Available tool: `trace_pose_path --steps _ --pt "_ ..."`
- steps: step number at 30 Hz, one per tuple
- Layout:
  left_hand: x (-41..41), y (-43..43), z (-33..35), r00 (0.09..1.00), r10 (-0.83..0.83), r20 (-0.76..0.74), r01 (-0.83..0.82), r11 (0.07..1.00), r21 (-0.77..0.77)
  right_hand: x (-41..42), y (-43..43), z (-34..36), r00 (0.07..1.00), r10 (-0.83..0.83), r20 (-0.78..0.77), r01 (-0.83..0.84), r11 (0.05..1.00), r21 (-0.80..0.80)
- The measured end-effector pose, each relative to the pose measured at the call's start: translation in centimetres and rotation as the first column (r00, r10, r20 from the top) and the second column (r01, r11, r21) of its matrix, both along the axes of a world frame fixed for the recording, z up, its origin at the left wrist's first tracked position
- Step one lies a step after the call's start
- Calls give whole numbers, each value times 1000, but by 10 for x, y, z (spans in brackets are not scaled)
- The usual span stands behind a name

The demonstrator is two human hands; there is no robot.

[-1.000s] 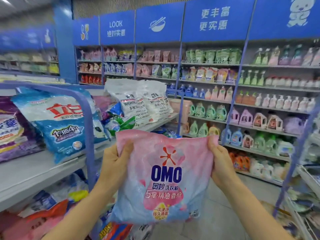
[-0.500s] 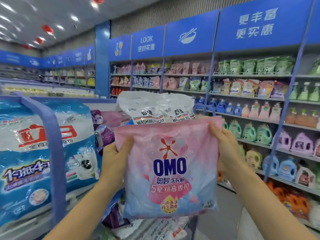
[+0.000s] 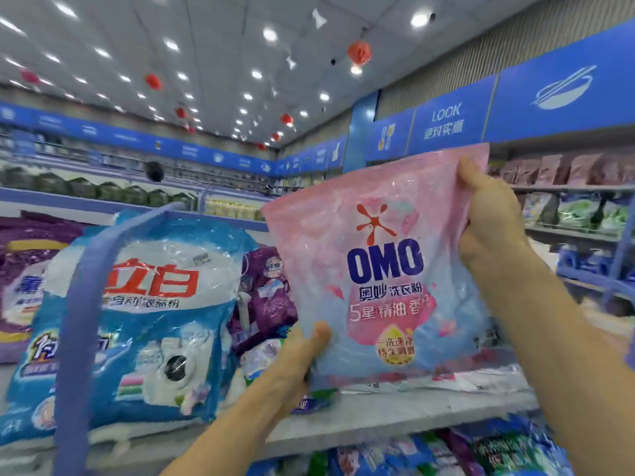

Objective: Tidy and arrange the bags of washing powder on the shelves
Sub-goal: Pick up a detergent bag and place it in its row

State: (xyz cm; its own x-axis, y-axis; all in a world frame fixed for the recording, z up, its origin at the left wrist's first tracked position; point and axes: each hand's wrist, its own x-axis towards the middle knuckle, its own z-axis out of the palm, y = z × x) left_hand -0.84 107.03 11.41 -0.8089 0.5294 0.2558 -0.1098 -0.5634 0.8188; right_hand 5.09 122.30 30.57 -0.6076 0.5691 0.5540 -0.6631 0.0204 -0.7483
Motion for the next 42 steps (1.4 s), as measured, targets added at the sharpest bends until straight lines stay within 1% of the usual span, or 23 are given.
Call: trace_pose_path --steps 4,6,8,9,11,13,15,17,19,22,23,24,26,27,28,29,30,31,32,33,36,40,42 --pt "-14 10 30 962 239 -133 -245 969 -28 -38 22 15 996 90 -15 -90 995 42" --pt "-25 2 39 923 362 -128 -373 925 -74 -57 38 18 993 108 51 -114 984 140" --pt "-37 -10 44 879 462 -115 -474 873 -117 -71 50 15 978 156 142 -189 947 260" --pt "-43 -18 46 857 503 -114 -515 848 -127 -78 55 9 963 203 177 -250 920 303" --pt "-55 -34 51 807 583 -98 -591 796 -131 -96 63 -13 945 245 218 -305 899 314" --pt "-66 -49 58 767 636 -89 -642 757 -125 -116 68 -47 944 202 262 -287 894 344" --pt "-76 -61 65 747 659 -90 -664 735 -136 -132 67 -84 931 146 334 -291 851 437" --pt "-85 -71 69 730 677 -90 -682 717 -142 -143 60 -120 927 69 368 -290 753 591" --pt "-94 -79 72 709 697 -108 -705 695 -139 -153 52 -148 942 -69 327 -227 586 778" --pt "-105 -90 77 689 715 -123 -725 677 -125 -165 39 -165 953 -280 115 -26 304 952" --pt "-108 -94 78 686 718 -118 -727 676 -118 -167 36 -166 940 -339 40 53 259 964" --pt "-111 -98 79 686 720 -110 -728 677 -111 -166 32 -166 928 -372 -25 127 252 959" --pt "-116 -105 78 685 723 -91 -728 675 -117 -164 24 -169 933 -321 -164 253 262 931" --pt "-118 -107 78 689 720 -83 -725 680 -114 -164 19 -172 937 -252 -242 299 219 929" --pt "-120 -109 77 694 716 -75 -720 686 -103 -165 15 -175 951 -162 -263 285 128 950" --pt "-122 -111 77 696 715 -66 -717 690 -92 -171 9 -175 973 -80 -215 216 5 976" --pt "-125 -112 77 696 716 -56 -718 691 -86 -177 3 -174 993 -53 -107 99 -134 986" --pt "-126 -112 77 695 717 -50 -719 690 -82 -186 -3 -173 997 -73 -8 -12 -265 964" --pt "-128 -112 77 696 717 -51 -718 691 -78 -196 -9 -172 992 -116 52 -90 -349 933" --pt "-129 -111 77 700 713 -53 -714 696 -73 -204 -15 -171 985 -157 74 -131 -396 909" --pt "-131 -108 75 724 689 -36 -689 720 -80 -223 -29 -175 974 -212 78 -167 -441 882" --pt "-132 -106 73 726 686 -45 -687 720 -101 -229 -33 -182 967 -247 69 -161 -373 914" --pt "-131 -106 71 724 688 -52 -689 717 -108 -229 -35 -181 964 -266 20 -124 -378 918"
